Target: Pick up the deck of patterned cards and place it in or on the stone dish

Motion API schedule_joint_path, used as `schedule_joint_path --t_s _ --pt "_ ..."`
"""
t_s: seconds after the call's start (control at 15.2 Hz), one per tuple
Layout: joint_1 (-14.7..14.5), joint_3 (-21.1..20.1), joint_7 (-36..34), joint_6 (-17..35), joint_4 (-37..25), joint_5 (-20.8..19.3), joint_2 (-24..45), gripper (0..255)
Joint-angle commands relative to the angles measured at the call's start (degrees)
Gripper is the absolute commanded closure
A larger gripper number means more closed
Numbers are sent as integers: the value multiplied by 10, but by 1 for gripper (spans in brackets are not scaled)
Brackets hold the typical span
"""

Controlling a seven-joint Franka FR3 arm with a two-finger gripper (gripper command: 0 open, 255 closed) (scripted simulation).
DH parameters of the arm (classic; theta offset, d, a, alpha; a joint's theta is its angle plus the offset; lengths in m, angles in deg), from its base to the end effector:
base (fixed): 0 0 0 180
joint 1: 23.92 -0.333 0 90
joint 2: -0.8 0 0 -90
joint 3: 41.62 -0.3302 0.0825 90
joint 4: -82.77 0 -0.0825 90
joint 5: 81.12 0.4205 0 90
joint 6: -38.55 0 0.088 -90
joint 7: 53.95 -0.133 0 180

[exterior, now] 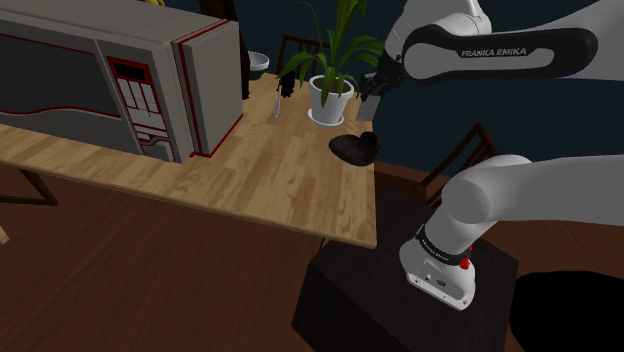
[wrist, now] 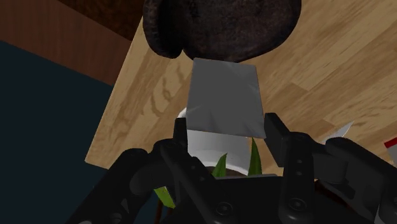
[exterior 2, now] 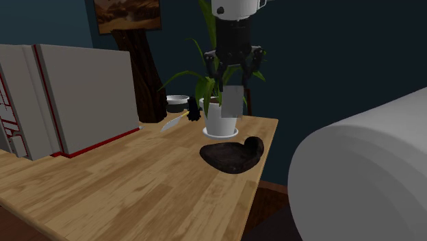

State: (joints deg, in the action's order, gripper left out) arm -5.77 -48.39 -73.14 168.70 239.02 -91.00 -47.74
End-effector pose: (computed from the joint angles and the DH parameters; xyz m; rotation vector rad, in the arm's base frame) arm 0.3564 -0.0817 0.4743 2.7869 -0.6674 0.5752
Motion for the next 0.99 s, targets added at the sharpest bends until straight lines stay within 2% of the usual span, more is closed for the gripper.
schedule_joint_path --t_s 0.0,0.66,0.92 --pt "1 -1 -3 17 15 -2 2 255" --pt "10 -10 -24 105 77 -13 28 255" --pt "10 -10 -24 105 77 -13 28 255"
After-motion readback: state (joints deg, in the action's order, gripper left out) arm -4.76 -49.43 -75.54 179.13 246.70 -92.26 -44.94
